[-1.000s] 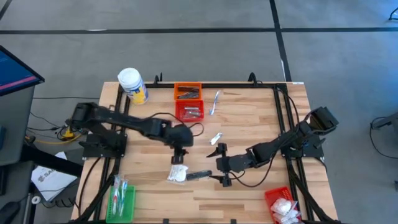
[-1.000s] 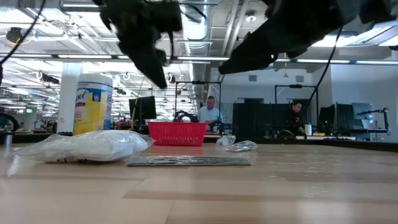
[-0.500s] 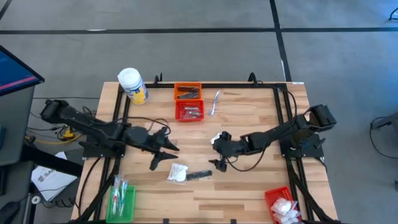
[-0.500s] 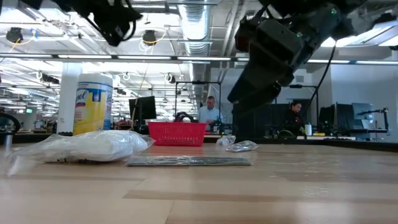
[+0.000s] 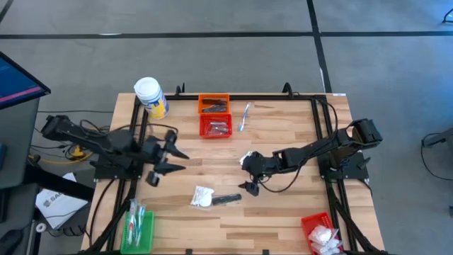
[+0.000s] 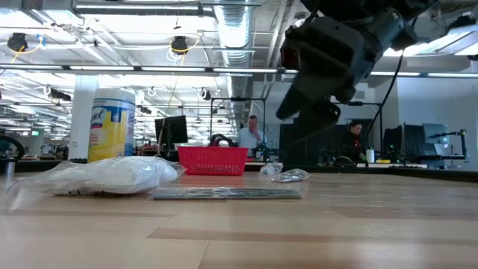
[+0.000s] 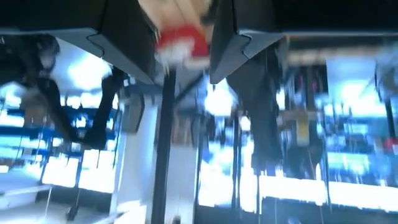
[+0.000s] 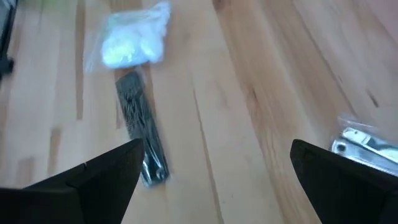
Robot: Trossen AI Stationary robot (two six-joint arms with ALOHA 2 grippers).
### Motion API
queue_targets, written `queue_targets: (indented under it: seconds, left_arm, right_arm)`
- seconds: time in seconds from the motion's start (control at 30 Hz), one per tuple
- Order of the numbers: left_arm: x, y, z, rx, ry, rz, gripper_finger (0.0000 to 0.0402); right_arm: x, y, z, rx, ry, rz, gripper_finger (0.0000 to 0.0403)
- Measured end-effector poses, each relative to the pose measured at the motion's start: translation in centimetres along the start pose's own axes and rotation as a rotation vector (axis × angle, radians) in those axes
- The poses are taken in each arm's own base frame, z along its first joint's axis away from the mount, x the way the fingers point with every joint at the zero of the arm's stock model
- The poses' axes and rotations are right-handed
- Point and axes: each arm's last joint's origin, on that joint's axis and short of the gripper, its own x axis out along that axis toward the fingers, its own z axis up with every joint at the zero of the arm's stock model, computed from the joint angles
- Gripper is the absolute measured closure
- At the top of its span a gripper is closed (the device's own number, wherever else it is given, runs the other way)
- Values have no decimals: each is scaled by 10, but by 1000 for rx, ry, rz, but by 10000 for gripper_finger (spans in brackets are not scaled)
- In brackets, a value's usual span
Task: Pick & Place Travel size toiletries
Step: Put the nail cutter into the top red basket
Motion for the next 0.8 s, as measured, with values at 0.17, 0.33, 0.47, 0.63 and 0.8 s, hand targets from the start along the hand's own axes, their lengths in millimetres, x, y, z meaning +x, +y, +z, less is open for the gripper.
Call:
queue_targets:
  seconds: [0.17,0.33,0.47,0.63,0.8]
  left_arm:
    - [-21,0,21,-31,-121,-10,254]
    - [-44,-2,38,-52,-226,-91,254]
    - [-56,-5,41,-43,-229,-205,254]
    - [-60,-6,39,-84,-186,-259,254]
    - [-60,-7,39,-84,-183,-287,254]
  right_arm:
    - [-1,4,10,113,-97,57,5]
    - [-5,9,32,157,-300,165,6]
    - [-15,13,53,197,-505,281,6]
    - [-30,19,70,195,-717,403,6]
    - [-39,27,78,156,-807,450,10]
